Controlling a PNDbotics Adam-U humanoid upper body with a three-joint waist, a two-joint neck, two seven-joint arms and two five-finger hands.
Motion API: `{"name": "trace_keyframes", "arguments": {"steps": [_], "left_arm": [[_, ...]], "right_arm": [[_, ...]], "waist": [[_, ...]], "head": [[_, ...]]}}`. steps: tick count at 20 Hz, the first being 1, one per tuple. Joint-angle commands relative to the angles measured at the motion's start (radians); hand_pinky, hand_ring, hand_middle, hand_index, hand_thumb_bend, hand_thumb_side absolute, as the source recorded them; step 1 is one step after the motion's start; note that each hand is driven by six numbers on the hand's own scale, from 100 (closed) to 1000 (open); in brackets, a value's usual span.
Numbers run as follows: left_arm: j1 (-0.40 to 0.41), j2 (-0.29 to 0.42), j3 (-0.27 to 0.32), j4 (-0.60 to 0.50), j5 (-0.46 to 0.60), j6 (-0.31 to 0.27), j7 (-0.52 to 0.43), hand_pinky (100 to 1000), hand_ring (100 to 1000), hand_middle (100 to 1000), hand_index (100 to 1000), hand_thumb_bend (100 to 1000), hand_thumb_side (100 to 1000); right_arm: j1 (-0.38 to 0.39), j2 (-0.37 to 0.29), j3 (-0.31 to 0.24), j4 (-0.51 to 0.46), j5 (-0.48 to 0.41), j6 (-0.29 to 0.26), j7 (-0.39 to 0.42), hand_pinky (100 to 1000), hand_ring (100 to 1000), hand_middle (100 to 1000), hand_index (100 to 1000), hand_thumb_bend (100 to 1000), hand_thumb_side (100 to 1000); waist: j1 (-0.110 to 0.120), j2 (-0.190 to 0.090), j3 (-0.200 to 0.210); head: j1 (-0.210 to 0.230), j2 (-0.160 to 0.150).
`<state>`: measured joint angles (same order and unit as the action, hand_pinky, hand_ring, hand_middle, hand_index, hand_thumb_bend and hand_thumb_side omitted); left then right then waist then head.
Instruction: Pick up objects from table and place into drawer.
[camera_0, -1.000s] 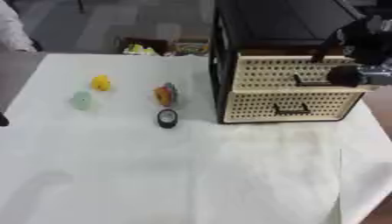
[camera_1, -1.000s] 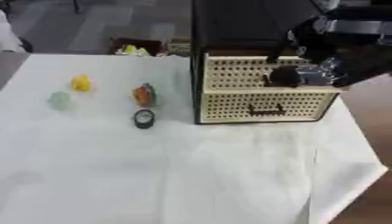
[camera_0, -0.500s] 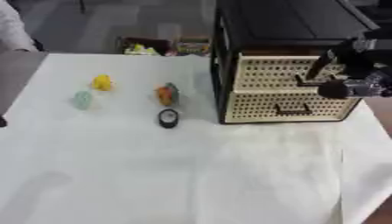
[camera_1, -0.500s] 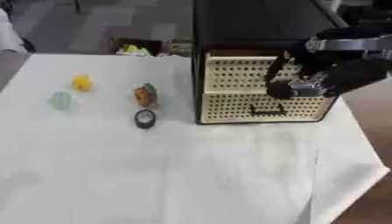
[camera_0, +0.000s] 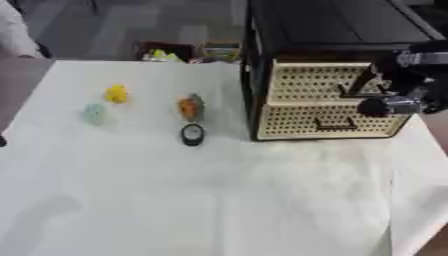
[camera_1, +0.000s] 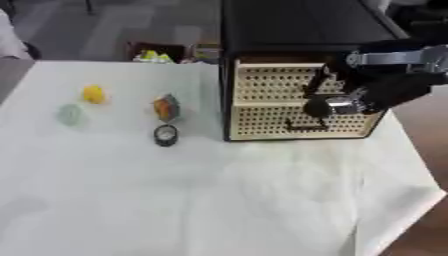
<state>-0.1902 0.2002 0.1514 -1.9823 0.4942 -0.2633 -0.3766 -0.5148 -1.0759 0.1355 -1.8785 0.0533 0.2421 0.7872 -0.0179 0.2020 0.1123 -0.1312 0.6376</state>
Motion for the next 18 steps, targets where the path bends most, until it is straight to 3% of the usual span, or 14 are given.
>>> {"name": "trace_keyframes", "arguments": {"steps": [1, 18], "left_arm": [[-0.004, 0.009, 0.004, -0.018, -0.007, -0.001, -0.003, 480, 586, 566, 719, 100, 969], [-0.001, 0.003, 0.004, -0.018, -0.011, -0.004, -0.008, 478, 586, 565, 719, 100, 970]], "right_arm": [[-0.023, -0.022, -0.021, 0.010, 0.018, -0.006, 0.001, 100, 100, 100, 813, 434, 765], [-0.038, -0.011, -0.021, 0.084, 0.134, -0.024, 0.038, 100, 100, 100, 831, 434, 765]], "waist": [[0.002, -0.012, 0.001], [0.006, -0.008, 0.006]], "head": [[-0.003, -0.006], [-0.009, -0.008]]}}
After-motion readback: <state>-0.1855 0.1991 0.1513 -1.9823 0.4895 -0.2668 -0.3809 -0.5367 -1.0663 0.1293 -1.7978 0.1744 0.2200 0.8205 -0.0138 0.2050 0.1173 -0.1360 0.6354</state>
